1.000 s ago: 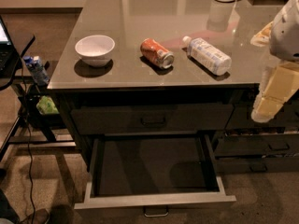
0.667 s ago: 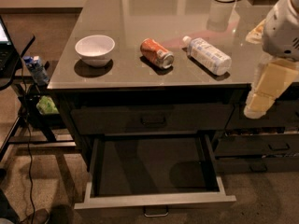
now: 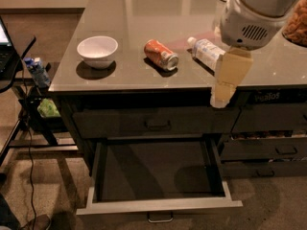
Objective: Place coke can into middle drawer
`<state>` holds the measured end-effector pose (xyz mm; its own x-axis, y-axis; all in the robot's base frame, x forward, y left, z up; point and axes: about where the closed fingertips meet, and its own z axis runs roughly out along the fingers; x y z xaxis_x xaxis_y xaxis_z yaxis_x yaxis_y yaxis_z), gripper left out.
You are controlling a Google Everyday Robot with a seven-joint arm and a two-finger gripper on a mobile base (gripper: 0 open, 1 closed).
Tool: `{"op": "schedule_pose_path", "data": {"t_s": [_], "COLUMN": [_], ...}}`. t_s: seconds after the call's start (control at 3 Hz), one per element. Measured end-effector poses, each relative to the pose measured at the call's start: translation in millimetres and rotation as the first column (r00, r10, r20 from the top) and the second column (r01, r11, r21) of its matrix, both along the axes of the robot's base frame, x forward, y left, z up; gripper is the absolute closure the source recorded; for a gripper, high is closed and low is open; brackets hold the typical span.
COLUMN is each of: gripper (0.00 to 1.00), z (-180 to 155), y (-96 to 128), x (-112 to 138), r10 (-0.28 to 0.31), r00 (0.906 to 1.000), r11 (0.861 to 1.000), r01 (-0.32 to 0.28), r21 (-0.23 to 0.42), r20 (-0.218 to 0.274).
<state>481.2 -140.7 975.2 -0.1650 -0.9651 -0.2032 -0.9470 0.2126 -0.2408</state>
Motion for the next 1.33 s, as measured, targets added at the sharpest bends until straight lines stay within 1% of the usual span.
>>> {"op": "schedule_pose_path", "data": {"t_s": [0.33,0.67,1.0,1.33], "gripper": [0.0,0.0,0.0,0.0], "z": [0.5,-9.0,-34.9,-35.8], "y": [1.5,21.4,63.4,65.8], "x": [0.8,21.7,79.1,81.1], "r10": [0.0,-0.002,0.016,0.019], "r00": [1.0,1.0,0.9984,0.9984], "r11": [1.0,0.999,0.999,0.998], "r01": [0.0,0.002,-0.013,-0.016], "r21": [0.002,0.032,0.052,0.055], "r20": [0.006,-0.003,-0.053,-0.054]}}
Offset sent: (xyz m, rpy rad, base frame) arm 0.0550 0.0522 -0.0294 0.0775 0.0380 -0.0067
